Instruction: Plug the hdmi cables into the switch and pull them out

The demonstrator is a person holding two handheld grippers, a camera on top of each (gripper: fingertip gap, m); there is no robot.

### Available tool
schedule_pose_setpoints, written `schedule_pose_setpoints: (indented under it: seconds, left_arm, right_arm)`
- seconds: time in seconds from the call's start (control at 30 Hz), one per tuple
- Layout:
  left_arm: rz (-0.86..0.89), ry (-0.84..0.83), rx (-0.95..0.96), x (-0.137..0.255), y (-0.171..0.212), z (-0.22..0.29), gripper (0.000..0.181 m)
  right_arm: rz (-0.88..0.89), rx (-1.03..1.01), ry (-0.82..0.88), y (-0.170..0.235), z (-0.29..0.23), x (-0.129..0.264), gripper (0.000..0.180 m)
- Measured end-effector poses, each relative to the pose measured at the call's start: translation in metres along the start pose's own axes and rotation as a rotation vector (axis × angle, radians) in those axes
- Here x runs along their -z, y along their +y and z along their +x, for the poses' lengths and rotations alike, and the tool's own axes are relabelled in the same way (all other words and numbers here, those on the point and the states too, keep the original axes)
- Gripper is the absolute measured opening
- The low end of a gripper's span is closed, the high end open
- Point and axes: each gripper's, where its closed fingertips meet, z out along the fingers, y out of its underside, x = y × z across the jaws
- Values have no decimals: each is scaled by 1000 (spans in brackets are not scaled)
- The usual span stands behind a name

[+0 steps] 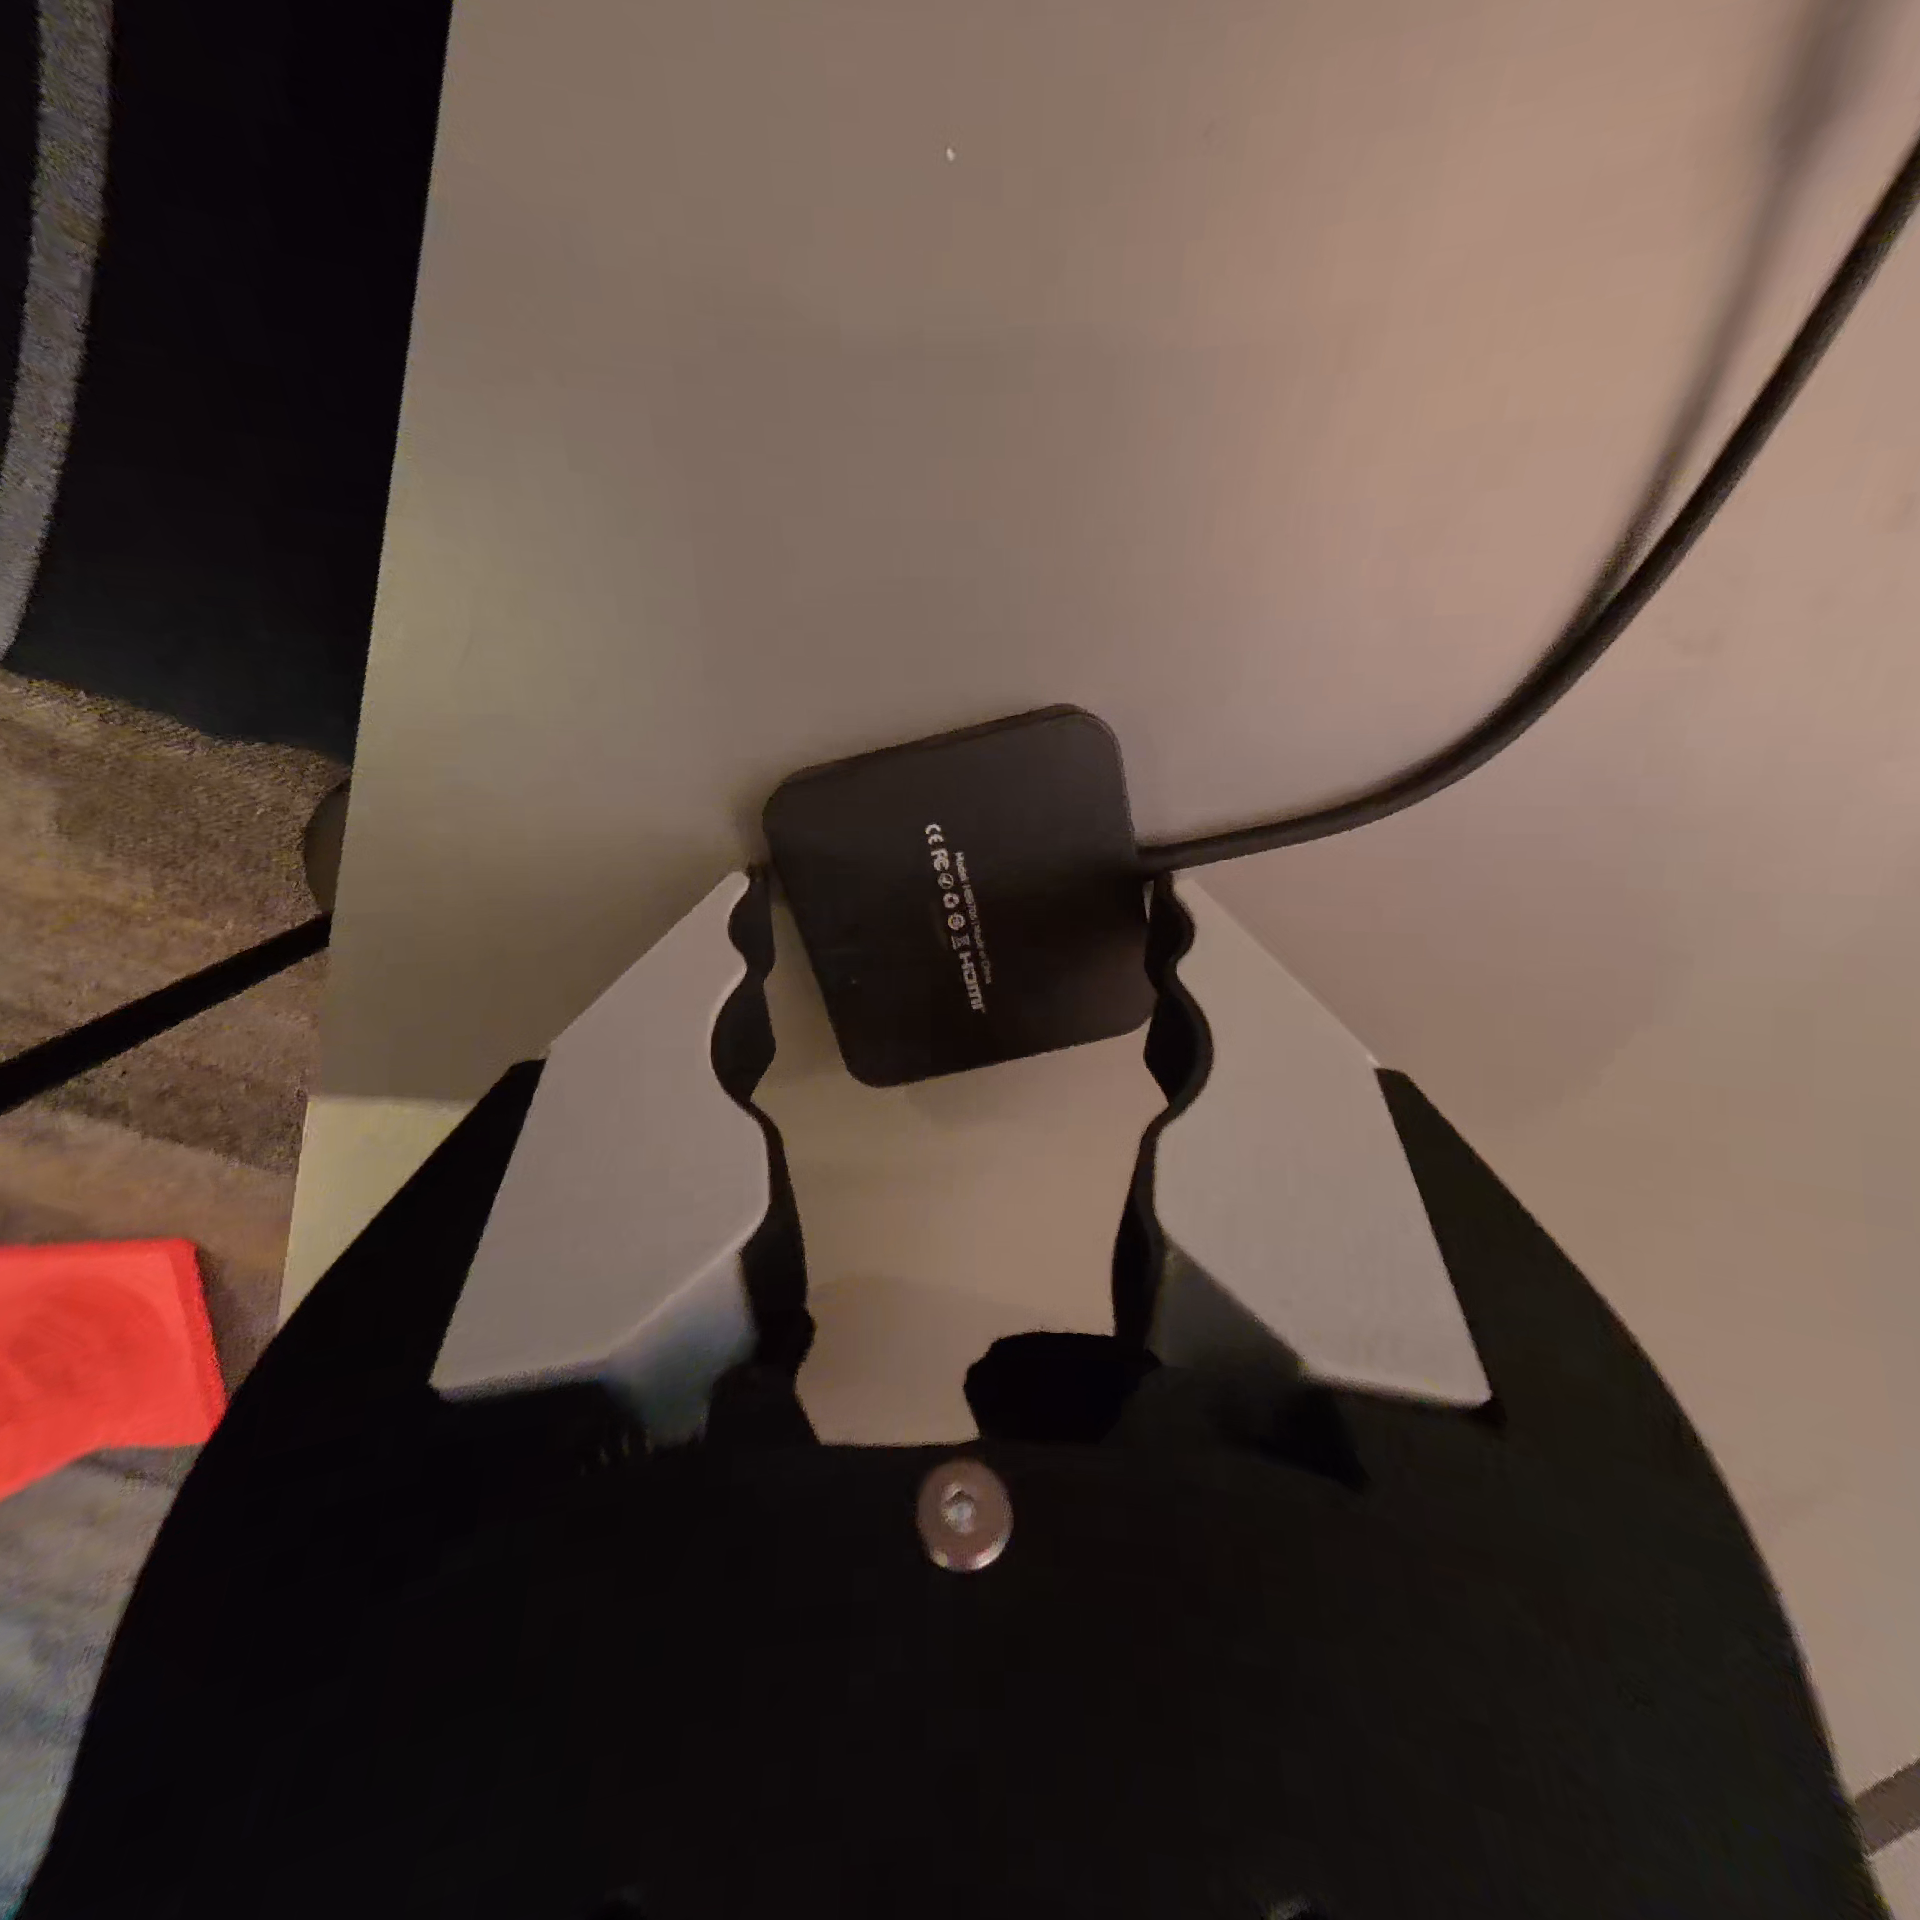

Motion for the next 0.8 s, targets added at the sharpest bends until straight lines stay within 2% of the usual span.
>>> schedule_pose_setpoints:
  seconds: [0.1, 0.17, 0.23, 0.3, 0.8]
  left_arm:
    - [-7, 8, 5, 1, 4, 1, 19]
    - [-6, 12, 9, 3, 5, 1, 19]
    - [3, 15, 16, 3, 5, 1, 19]
    - [-5, 18, 15, 2, 9, 1, 20]
    - [-49, 34, 74, -3, 43, 1, 20]
  right_arm:
    - [-50, 55, -32, 3, -1, -1, 73]
    - [-69, 76, -34, 4, 2, -1, 80]
    - [-82, 102, -37, 3, 3, 0, 69]
    - [-88, 92, -36, 3, 6, 0, 65]
    - [139, -155, 0, -4, 8, 12, 63]
